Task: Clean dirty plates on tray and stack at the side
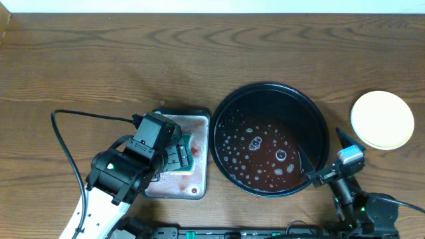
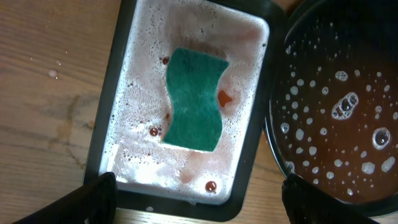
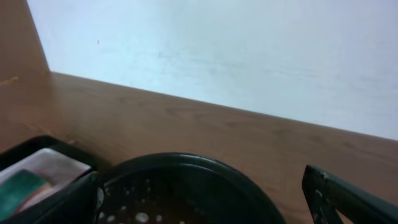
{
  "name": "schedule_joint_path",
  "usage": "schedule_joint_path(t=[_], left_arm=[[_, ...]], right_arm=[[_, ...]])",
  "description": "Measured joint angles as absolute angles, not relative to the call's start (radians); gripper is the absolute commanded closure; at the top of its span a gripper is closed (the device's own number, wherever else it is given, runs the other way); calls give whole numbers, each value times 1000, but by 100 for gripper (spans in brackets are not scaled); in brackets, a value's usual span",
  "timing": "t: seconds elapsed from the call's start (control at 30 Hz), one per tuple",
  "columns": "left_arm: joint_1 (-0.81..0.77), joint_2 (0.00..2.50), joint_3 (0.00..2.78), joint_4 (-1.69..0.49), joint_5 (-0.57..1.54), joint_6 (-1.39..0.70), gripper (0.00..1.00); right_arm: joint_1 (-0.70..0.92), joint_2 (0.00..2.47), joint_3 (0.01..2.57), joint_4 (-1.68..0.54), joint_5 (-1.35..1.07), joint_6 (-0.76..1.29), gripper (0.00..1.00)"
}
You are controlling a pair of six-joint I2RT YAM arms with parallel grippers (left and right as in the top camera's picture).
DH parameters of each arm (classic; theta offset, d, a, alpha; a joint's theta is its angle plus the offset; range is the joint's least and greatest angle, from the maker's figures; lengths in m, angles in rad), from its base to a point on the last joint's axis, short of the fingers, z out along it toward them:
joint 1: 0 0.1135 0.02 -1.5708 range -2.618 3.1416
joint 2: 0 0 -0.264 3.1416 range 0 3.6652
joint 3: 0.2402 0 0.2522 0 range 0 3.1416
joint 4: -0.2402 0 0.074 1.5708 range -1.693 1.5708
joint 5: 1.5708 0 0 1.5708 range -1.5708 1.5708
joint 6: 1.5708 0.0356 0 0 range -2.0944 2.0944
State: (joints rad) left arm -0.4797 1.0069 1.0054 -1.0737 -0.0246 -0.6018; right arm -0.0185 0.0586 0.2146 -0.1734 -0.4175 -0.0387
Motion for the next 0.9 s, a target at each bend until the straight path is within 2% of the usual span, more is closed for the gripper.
schedule_joint_path(t=[0.2, 0.9], left_arm=[[-479, 1007, 1005, -1074, -25, -602, 15], [-479, 1007, 1005, -1074, -25, -602, 15]], right_arm=[[-19, 12, 39, 87, -417, -41, 1], [-19, 12, 6, -40, -410, -41, 1]])
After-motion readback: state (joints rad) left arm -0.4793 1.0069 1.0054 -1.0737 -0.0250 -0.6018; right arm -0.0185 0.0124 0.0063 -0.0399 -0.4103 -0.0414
